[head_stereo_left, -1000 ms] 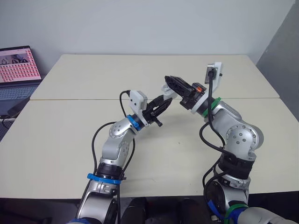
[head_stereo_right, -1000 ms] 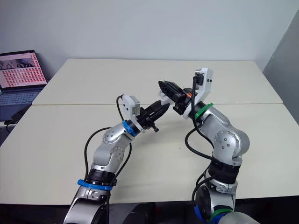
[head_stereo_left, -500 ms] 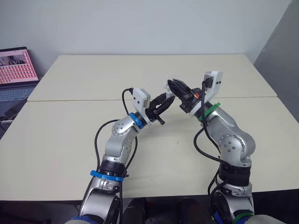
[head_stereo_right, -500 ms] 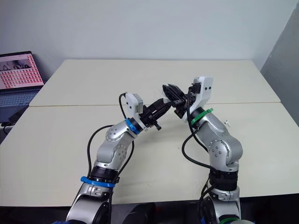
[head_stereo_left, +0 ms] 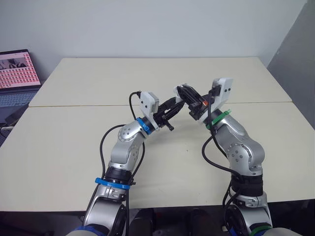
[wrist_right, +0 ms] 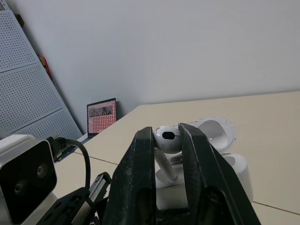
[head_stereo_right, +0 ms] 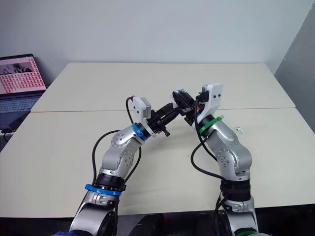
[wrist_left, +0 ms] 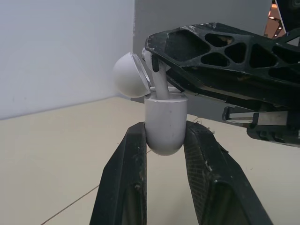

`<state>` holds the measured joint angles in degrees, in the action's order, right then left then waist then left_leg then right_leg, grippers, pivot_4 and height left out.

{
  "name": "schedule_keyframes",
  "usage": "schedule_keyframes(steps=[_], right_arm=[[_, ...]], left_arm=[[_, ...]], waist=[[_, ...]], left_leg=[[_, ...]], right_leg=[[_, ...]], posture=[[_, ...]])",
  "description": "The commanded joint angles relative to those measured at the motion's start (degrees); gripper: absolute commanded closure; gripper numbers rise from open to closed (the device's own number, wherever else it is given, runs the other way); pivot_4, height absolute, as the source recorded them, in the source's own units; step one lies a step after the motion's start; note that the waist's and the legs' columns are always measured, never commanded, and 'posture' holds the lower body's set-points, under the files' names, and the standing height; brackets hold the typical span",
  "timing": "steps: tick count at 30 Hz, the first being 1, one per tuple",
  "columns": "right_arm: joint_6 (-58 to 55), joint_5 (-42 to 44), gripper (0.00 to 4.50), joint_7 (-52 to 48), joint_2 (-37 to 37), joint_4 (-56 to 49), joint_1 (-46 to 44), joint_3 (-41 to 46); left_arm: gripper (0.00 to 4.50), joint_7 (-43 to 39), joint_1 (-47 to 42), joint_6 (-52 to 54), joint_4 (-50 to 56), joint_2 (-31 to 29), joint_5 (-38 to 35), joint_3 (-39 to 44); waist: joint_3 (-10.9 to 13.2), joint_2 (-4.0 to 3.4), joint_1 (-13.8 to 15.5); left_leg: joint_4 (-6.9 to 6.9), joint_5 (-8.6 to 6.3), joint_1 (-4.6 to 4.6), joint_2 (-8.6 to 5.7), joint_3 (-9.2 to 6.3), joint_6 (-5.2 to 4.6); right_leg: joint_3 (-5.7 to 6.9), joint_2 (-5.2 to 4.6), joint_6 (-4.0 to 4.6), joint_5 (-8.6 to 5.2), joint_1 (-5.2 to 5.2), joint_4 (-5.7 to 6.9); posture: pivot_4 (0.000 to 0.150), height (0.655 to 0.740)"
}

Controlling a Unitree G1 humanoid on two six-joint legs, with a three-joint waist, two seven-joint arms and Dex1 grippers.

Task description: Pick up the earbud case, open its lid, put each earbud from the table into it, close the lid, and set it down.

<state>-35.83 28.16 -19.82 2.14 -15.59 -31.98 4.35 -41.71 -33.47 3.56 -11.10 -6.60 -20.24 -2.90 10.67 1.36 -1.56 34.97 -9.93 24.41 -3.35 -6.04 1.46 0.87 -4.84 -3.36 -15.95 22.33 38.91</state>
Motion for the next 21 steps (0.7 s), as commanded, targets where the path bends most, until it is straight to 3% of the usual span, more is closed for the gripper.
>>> schedule_keyframes(steps=[1, 2, 9, 15, 21], right_arm=[[1.7, -0.2, 4.12, 0.2, 0.5, -0.4, 0.2, -0.6], [1.8, -0.2, 4.12, 0.2, 0.6, -0.3, 0.3, -0.8], [1.9, 0.6, 1.66, 0.5, 1.1, -0.6, 1.1, -1.5], [1.8, 1.5, 1.66, 0.5, 1.3, -1.1, 1.0, -1.0], [-4.5, 11.6, 1.66, 2.4, 4.0, -8.3, -3.9, 4.8]], left_arm=[[3.71, -0.2, -1.6, -0.5, 2.0, 0.3, -1.0, 0.6], [3.71, -0.3, -1.7, -0.5, 2.0, 0.4, -1.0, 0.6], [3.71, -0.3, -1.6, -0.5, 2.1, 0.3, -0.9, 0.6], [3.71, -0.3, -1.4, -0.3, 2.3, 0.3, -0.8, 0.7], [3.71, -0.5, 0.4, -0.3, 2.2, -0.8, -0.4, 1.2]], waist=[[0.0, 0.00, 0.0], [0.0, 0.00, 0.0], [0.0, 0.00, 0.0], [0.0, 0.00, 0.0], [0.0, -0.04, 0.0]], left_leg=[[0.00, 0.00, 0.00, 0.00, 0.00, 0.00], [0.00, 0.00, 0.00, 0.00, 0.00, 0.00], [0.00, 0.00, 0.00, 0.00, 0.00, 0.00], [0.00, 0.00, 0.00, 0.00, 0.00, 0.00], [0.00, 0.00, 0.00, 0.00, -0.01, 0.00]], right_leg=[[0.00, 0.00, 0.00, 0.00, 0.00, 0.00], [0.00, 0.00, 0.00, 0.00, 0.00, 0.00], [-0.01, 0.00, 0.00, 0.00, 0.00, 0.00], [0.00, 0.00, 0.00, 0.00, 0.00, 0.00], [0.00, 0.00, 0.00, 0.00, 0.00, 0.00]], posture=[[0.150, 0.7400], [0.150, 0.7400], [0.150, 0.7400], [0.150, 0.7400], [0.150, 0.7400]])
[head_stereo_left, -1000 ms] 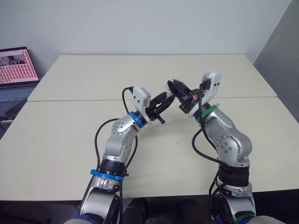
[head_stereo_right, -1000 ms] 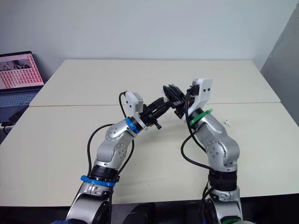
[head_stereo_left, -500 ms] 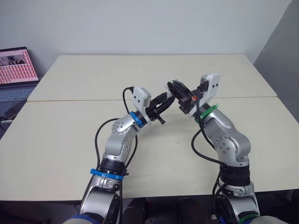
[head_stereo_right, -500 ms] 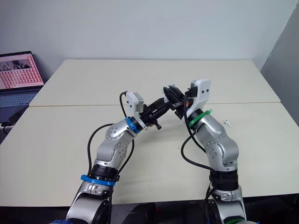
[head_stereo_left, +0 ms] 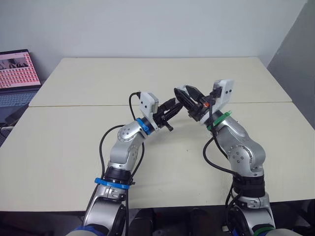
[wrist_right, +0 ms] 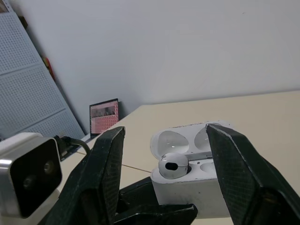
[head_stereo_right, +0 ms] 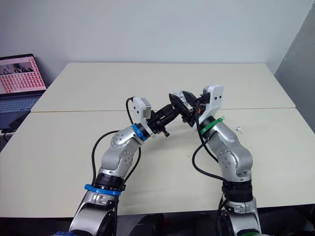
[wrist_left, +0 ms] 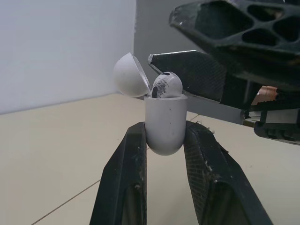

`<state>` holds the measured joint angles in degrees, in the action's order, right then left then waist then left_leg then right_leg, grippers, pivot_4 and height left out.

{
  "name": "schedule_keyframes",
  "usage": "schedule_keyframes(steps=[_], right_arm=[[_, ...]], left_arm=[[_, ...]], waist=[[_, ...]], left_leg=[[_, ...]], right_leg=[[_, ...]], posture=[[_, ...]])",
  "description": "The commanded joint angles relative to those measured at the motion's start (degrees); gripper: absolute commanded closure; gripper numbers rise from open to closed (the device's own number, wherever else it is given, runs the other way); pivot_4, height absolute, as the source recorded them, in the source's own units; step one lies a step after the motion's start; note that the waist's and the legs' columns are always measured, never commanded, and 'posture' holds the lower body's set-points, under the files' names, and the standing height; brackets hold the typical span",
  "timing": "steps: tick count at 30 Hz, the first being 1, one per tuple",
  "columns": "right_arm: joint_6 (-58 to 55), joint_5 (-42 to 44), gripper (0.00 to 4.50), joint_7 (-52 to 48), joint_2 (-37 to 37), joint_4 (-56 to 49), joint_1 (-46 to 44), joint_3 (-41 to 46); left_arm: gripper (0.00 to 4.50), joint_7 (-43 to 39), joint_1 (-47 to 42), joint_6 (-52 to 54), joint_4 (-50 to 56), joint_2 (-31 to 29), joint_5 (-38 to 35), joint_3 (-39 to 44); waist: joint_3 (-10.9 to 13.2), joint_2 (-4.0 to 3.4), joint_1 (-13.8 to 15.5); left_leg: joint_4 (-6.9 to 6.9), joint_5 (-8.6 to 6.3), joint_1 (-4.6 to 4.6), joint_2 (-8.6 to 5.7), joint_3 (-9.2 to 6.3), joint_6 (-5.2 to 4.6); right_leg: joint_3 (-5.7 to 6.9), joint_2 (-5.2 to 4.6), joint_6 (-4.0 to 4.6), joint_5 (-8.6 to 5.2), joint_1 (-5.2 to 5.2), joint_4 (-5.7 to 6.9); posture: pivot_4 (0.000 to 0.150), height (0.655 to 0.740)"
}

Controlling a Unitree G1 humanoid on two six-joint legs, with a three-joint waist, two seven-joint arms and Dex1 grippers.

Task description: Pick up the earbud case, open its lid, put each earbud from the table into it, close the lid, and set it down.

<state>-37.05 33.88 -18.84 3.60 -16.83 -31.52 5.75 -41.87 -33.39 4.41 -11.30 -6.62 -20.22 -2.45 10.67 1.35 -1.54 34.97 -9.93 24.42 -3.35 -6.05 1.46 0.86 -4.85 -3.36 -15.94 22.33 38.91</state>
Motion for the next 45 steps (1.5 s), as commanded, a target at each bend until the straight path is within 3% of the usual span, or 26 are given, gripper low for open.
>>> schedule_keyframes(steps=[1, 6, 12, 19, 32, 41, 45], right_arm=[[-5.4, 8.0, 1.66, 2.3, 4.1, -8.6, -5.5, 4.8], [-11.9, 12.3, 1.66, 3.3, 14.8, -10.9, -4.5, 10.3], [-3.7, -1.4, 1.66, 2.2, 23.7, -8.5, 10.3, 7.2], [2.4, -11.5, 1.66, 0.1, 28.3, 2.2, 17.0, 5.9], [15.0, -19.2, 1.66, -9.8, 30.3, 38.8, 2.5, 3.5], [20.0, -22.2, 1.66, -16.4, 30.8, 52.3, -1.8, 1.7], [20.5, -22.4, 2.56, -16.9, 30.5, 53.0, -1.9, 1.9]], left_arm=[[3.71, -0.5, 0.7, -1.1, 2.3, -1.3, -0.3, 1.0], [3.71, -0.7, 2.6, -0.7, 3.0, -4.1, -0.4, 2.1], [3.71, 2.9, 5.3, -0.1, 5.1, -5.5, 0.4, 3.5], [3.71, 5.4, 7.5, 0.9, 7.0, -6.5, 0.6, 4.2], [3.71, 4.2, 6.2, 0.9, 6.3, -7.8, 0.6, 4.0], [3.71, 4.8, 6.8, 1.3, 7.5, -8.0, 0.5, 3.8], [3.71, 4.6, 6.7, 1.4, 7.6, -8.1, 0.5, 3.8]], waist=[[0.0, -0.04, 0.0], [0.0, -0.03, 0.2], [0.0, -0.03, 0.2], [0.0, -0.03, 0.1], [0.0, -0.03, 0.0], [0.0, -0.03, 0.0], [0.0, -0.03, 0.0]], left_leg=[[0.00, 0.00, 0.00, 0.00, 0.01, 0.00], [-0.03, -0.01, 0.00, 0.02, -0.07, -0.01], [-0.03, -0.01, 0.01, -0.04, 0.06, -0.04], [-0.03, -0.01, 0.00, -0.01, 0.10, -0.04], [-0.02, -0.01, -0.03, -0.01, 0.32, -0.04], [-0.01, 0.00, -0.05, 0.00, 0.48, -0.04], [0.00, 0.00, -0.05, 0.00, 0.48, -0.04]], right_leg=[[-0.02, 0.00, 0.00, 0.00, 0.01, 0.00], [0.08, 0.00, 0.02, -0.01, -0.04, -0.06], [0.00, -0.08, 0.00, -0.02, -0.05, -0.09], [-0.01, -0.07, 0.00, -0.02, -0.05, -0.07], [-0.06, -0.06, 0.00, -0.02, -0.08, -0.07], [-0.10, -0.06, 0.00, -0.01, -0.09, -0.06], [-0.09, -0.06, 0.00, -0.01, -0.10, -0.06]], posture=[[0.150, 0.7400], [0.150, 0.7400], [0.150, 0.7400], [0.150, 0.7400], [0.150, 0.7400], [0.150, 0.7400], [0.150, 0.7400]])
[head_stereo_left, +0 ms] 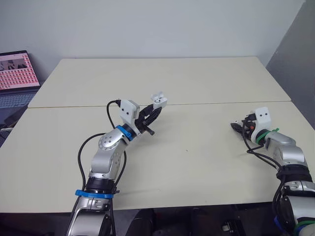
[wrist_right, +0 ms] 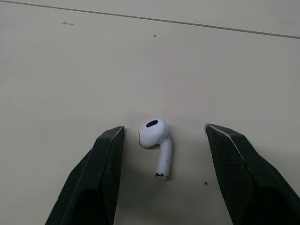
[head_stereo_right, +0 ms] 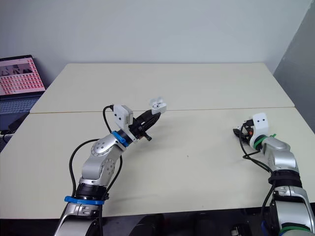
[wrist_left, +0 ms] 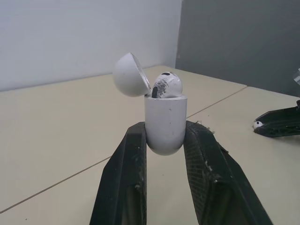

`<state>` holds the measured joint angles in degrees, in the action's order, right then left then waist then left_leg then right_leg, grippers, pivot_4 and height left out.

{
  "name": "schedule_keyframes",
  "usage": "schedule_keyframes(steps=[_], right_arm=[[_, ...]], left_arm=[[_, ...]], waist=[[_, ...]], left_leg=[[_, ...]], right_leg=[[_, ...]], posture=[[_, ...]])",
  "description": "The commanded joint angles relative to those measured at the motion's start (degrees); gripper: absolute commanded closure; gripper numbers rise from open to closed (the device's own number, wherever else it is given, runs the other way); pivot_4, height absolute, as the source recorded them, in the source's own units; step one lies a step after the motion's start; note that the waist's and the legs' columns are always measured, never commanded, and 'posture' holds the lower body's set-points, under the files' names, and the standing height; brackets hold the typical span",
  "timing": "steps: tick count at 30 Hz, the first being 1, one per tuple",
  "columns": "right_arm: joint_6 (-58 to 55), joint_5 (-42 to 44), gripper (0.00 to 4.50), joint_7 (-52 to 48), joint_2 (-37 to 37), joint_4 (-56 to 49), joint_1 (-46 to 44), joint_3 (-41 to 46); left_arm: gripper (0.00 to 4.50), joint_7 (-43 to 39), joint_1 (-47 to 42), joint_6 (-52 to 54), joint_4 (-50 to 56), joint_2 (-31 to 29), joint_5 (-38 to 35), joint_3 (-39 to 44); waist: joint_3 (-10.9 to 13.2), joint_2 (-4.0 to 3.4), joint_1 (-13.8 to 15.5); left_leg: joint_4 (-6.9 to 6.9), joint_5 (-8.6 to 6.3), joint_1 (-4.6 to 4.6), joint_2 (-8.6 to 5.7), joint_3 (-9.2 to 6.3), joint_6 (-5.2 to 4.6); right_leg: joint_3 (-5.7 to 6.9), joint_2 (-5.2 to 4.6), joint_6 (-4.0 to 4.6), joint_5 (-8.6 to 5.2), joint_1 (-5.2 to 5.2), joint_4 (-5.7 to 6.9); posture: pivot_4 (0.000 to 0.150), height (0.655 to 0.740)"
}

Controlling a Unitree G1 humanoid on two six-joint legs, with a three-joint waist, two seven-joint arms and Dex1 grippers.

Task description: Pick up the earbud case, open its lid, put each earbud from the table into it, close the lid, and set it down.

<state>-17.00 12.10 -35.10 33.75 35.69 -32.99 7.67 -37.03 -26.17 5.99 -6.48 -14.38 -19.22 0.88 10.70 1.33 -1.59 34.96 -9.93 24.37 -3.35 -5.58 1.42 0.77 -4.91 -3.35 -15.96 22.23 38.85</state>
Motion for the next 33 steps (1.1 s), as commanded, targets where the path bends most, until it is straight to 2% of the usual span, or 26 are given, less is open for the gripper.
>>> schedule_keyframes(steps=[1, 4, 5, 8, 11, 15, 19, 23, 26, 29, 33], right_arm=[[0.2, -0.4, 2.94, -0.7, 0.2, 0.3, -0.3, 0.2], [0.2, -0.6, 3.98, -1.3, 0.3, -0.4, 0.4, 0.1], [0.1, -0.6, 4.11, -1.3, 0.4, -0.9, 0.8, 0.2], [-0.5, -0.3, 4.10, -2.1, 1.5, -3.5, 2.3, 0.6], [-2.3, -0.5, 4.10, -7.1, 5.1, -11.1, 6.3, -1.3], [-8.2, 1.3, 4.10, -20.7, 15.4, -28.2, 16.0, -6.2], [-10.7, 1.5, 4.10, -31.3, 27.3, -38.2, 22.5, -8.2], [-7.0, -3.3, 4.10, -33.1, 32.7, -38.0, 24.6, -10.8], [-1.7, -7.9, 4.10, -33.2, 34.7, -34.4, 25.2, -13.0], [-0.7, -8.9, 4.10, -34.4, 35.4, -32.3, 25.1, -13.5], [0.2, -9.8, 2.71, -35.1, 35.4, -30.5, 24.5, -13.6]], left_arm=[[3.71, -0.2, -0.5, -0.2, 2.7, -0.4, -0.5, 0.5], [3.71, -0.2, -0.6, -0.2, 2.7, -0.2, -0.4, 0.3], [3.71, -0.3, -0.8, -0.1, 2.8, -0.1, -0.5, 0.2], [3.71, -0.4, -1.1, -0.3, 2.4, 0.1, -0.5, 0.1], [3.71, -0.2, -1.1, -0.7, 2.3, 0.5, -0.4, -0.1], [3.71, -0.1, -0.2, -1.0, 2.9, 1.3, -0.3, -0.7], [3.71, -0.2, 1.0, -0.9, 3.6, 1.5, -0.4, -0.6], [3.71, 0.0, 1.3, -1.1, 3.3, 1.3, -0.1, -0.4], [3.71, 0.3, 1.2, -1.4, 3.1, 1.4, 0.3, -0.4], [3.71, 0.5, 1.4, -1.4, 3.4, 1.5, 0.3, -0.3], [3.71, 0.7, 2.1, -1.3, 4.0, 1.7, 0.3, -0.5]], waist=[[0.0, 0.00, 0.0], [0.0, 0.00, 0.0], [0.0, 0.00, 0.0], [0.0, 0.00, 0.0], [0.0, 0.00, 0.3], [0.0, -0.01, 0.6], [0.0, -0.02, 0.5], [0.0, -0.02, 0.5], [0.0, -0.01, 0.8], [0.0, 0.00, 1.4], [0.0, 0.00, 2.0]], left_leg=[[0.00, 0.00, 0.00, 0.00, 0.00, 0.00], [0.02, 0.00, 0.00, -0.01, -0.01, 0.00], [0.02, 0.00, 0.00, -0.01, -0.02, 0.00], [0.02, 0.00, 0.00, -0.01, -0.03, 0.00], [0.02, 0.00, 0.00, -0.02, -0.04, 0.00], [0.04, -0.02, 0.02, -0.05, -0.13, -0.03], [0.07, -0.04, 0.00, 0.00, -0.16, -0.04], [0.07, -0.04, 0.00, 0.05, -0.13, -0.05], [0.07, -0.04, 0.01, 0.04, -0.14, -0.04], [0.12, -0.04, 0.00, 0.02, -0.14, -0.04], [0.24, -0.04, 0.00, -0.01, -0.20, -0.05]], right_leg=[[0.00, 0.00, 0.00, 0.00, 0.00, 0.00], [0.00, 0.00, 0.00, 0.00, -0.02, 0.00], [0.00, 0.00, 0.00, 0.00, -0.02, 0.00], [0.02, 0.00, 0.00, 0.00, -0.02, 0.00], [0.02, -0.01, 0.00, 0.00, -0.02, 0.00], [0.00, -0.04, -0.04, -0.02, -0.02, -0.02], [-0.02, -0.03, -0.06, -0.03, -0.03, -0.04], [-0.03, -0.01, -0.08, -0.05, -0.04, -0.13], [-0.02, -0.02, -0.09, -0.05, -0.05, -0.18], [-0.01, -0.03, -0.07, -0.03, -0.13, -0.22], [0.01, -0.04, -0.12, -0.01, -0.25, -0.30]], posture=[[0.150, 0.7400], [0.150, 0.7400], [0.150, 0.7400], [0.150, 0.7400], [0.150, 0.7400], [0.150, 0.7400], [0.150, 0.7400], [0.150, 0.7400], [0.150, 0.7400], [0.150, 0.7400], [0.150, 0.7400]])
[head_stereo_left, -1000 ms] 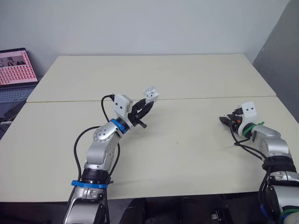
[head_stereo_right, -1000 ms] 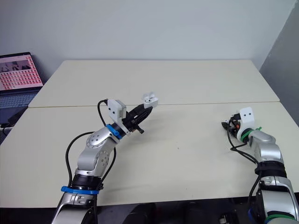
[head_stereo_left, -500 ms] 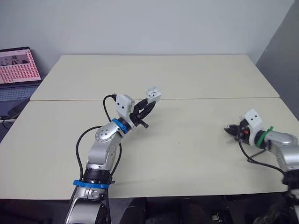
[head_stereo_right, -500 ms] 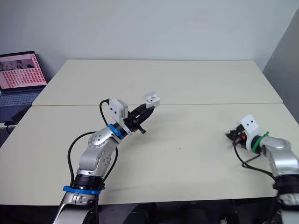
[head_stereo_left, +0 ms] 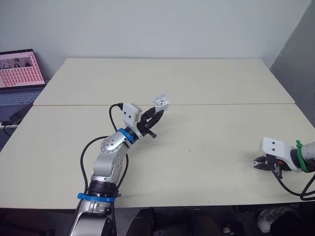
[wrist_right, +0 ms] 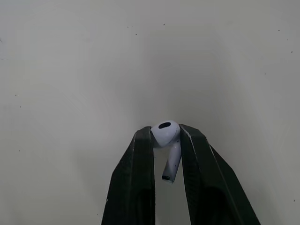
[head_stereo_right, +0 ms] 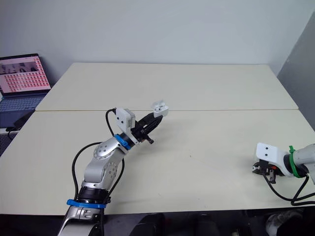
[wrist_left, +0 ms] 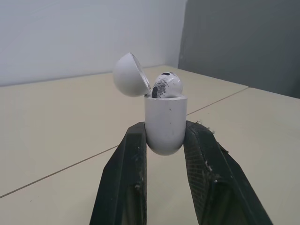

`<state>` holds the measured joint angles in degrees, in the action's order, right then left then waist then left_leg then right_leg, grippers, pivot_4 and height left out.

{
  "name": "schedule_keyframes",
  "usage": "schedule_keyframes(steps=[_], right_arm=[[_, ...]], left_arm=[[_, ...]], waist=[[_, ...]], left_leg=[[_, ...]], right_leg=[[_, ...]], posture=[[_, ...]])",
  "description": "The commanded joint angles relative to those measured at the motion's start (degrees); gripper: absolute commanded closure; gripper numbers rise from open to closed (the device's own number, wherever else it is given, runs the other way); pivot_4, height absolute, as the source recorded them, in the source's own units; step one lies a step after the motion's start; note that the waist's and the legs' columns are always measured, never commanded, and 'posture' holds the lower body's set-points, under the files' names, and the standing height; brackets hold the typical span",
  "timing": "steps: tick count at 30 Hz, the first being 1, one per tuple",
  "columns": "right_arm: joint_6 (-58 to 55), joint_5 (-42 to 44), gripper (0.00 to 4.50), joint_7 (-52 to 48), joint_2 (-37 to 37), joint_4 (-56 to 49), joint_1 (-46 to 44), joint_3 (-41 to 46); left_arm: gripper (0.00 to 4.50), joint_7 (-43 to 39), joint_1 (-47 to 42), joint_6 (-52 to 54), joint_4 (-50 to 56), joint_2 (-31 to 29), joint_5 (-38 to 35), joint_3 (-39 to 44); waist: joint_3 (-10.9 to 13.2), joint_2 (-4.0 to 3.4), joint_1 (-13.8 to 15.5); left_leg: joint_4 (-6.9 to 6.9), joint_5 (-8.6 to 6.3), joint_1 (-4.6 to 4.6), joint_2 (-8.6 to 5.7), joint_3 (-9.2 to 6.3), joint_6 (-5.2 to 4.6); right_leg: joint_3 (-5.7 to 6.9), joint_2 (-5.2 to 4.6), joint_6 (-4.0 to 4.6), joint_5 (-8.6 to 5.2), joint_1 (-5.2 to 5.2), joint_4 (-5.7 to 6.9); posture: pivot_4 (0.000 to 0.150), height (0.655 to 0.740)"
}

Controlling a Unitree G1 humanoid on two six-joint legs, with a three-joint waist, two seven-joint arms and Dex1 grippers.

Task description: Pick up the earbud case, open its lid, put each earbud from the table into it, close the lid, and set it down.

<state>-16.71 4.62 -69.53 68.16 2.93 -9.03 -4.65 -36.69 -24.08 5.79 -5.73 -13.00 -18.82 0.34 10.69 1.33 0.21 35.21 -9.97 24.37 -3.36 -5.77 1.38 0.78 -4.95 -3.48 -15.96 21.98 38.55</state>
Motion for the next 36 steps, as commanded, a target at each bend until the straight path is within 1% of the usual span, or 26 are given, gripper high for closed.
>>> schedule_keyframes(steps=[1, 2, 9, 13, 17, 20, 24, 25, 27, 30, 31, 33, 36], right_arm=[[-0.1, -2.3, 2.32, -1.0, 0.9, 2.4, 0.6, -1.1], [-0.1, -2.3, 2.02, -1.1, 0.9, 2.3, 0.6, -1.0], [0.5, -3.5, 2.02, -2.5, 1.9, 1.3, 1.4, -1.2], [3.2, -4.6, 2.02, -2.9, 2.4, 1.9, 1.2, -1.6], [3.9, -5.5, 2.02, -2.7, 1.1, 2.8, -0.3, -1.9], [4.0, -5.8, 2.60, -2.6, 0.1, 3.5, -2.1, -2.4], [3.2, -4.7, 4.00, -3.7, 0.0, 2.5, -2.7, -1.9], [3.0, -4.4, 4.09, -4.1, 0.0, 2.1, -2.7, -1.8], [2.8, -3.8, 4.08, -4.7, 0.1, 1.3, -2.4, -1.5], [-0.3, 0.0, 4.08, -6.5, -0.6, -3.6, -3.3, -0.2], [-3.5, 2.2, 4.08, -6.8, -1.6, -6.2, -4.6, 0.3], [-13.3, 10.3, 4.08, -3.2, -8.3, -13.3, -11.3, 2.3], [-25.8, 22.0, 4.08, 10.5, -23.8, -19.4, -22.1, 8.9]], left_arm=[[3.71, 0.6, 0.2, -1.0, 3.5, 0.3, -0.1, 0.1], [3.71, 0.7, 0.3, -1.0, 3.7, 0.4, -0.1, 0.1], [3.71, 1.0, 0.3, -1.0, 3.8, 0.4, -0.1, 0.0], [3.71, 1.1, 0.2, -1.0, 3.7, 0.5, -0.1, 0.0], [3.71, 1.3, 0.4, -1.3, 3.6, 0.8, 0.0, -0.1], [3.71, 1.3, 0.3, -1.3, 3.5, 0.9, 0.0, -0.1], [3.71, 1.2, 0.1, -1.3, 3.3, 0.7, 0.1, 0.0], [3.71, 1.1, 0.0, -1.3, 3.1, 0.7, 0.1, 0.1], [3.71, 0.9, 0.1, -1.4, 3.1, 0.6, 0.1, 0.0], [3.71, 0.3, 0.3, -1.1, 3.6, 0.6, -0.3, -0.2], [3.71, 0.1, 0.4, -1.1, 3.7, 0.6, -0.4, -0.3], [3.71, -0.8, 0.2, -0.6, 3.7, 0.9, -1.3, -0.5], [3.71, -2.8, -0.1, 1.5, 4.4, 1.2, -3.5, -0.8]], waist=[[0.0, 0.00, 0.3], [0.0, 0.00, 0.4], [0.0, 0.00, 0.8], [0.0, 0.00, 0.9], [0.0, 0.00, 1.0], [0.0, 0.03, 0.9], [0.0, 0.04, 0.8], [0.0, 0.04, 0.8], [0.0, 0.04, 0.8], [0.0, 0.04, 0.8], [0.0, 0.04, 0.7], [0.0, 0.03, 0.0], [0.0, 0.03, -1.0]], left_leg=[[0.01, 0.00, 0.00, -0.01, -0.01, 0.00], [0.02, 0.00, 0.00, -0.01, -0.02, 0.00], [0.02, 0.00, 0.00, 0.00, -0.08, 0.00], [0.02, 0.00, 0.00, 0.00, -0.08, 0.00], [0.02, 0.00, 0.00, 0.00, -0.08, 0.00], [0.02, 0.00, -0.01, 0.01, -0.07, 0.00], [0.06, 0.00, -0.02, 0.03, -0.02, 0.00], [0.06, 0.00, -0.02, 0.03, -0.01, 0.00], [0.06, 0.00, -0.02, 0.03, -0.03, 0.00], [0.05, 0.00, -0.02, 0.03, -0.03, 0.00], [0.04, 0.00, -0.02, 0.04, -0.02, 0.00], [0.03, 0.00, -0.02, 0.09, -0.01, 0.00], [0.00, 0.00, -0.04, 0.19, 0.04, 0.02]], right_leg=[[0.00, -0.01, -0.01, 0.01, -0.01, -0.02], [0.00, -0.01, -0.01, 0.01, -0.02, -0.04], [0.05, -0.01, 0.00, 0.02, -0.05, -0.05], [0.05, -0.01, 0.00, 0.02, -0.05, -0.07], [0.05, -0.01, 0.00, 0.02, -0.06, -0.07], [0.04, -0.01, 0.01, 0.02, -0.06, -0.07], [0.00, -0.01, -0.02, 0.03, -0.07, -0.06], [-0.01, -0.01, -0.02, 0.03, -0.07, -0.06], [0.01, -0.01, -0.02, 0.03, -0.06, -0.06], [0.00, -0.01, 0.00, 0.04, -0.05, -0.06], [-0.01, -0.01, 0.00, 0.04, -0.02, -0.04], [-0.02, 0.01, 0.00, 0.04, 0.01, -0.02], [-0.11, 0.02, 0.00, 0.03, 0.13, 0.09]], posture=[[0.150, 0.7400], [0.150, 0.7400], [0.150, 0.7400], [0.150, 0.7400], [0.150, 0.7400], [0.150, 0.7400], [0.150, 0.7400], [0.150, 0.7400], [0.150, 0.7400], [0.150, 0.7400], [0.150, 0.7400], [0.150, 0.7400], [0.150, 0.7400]])
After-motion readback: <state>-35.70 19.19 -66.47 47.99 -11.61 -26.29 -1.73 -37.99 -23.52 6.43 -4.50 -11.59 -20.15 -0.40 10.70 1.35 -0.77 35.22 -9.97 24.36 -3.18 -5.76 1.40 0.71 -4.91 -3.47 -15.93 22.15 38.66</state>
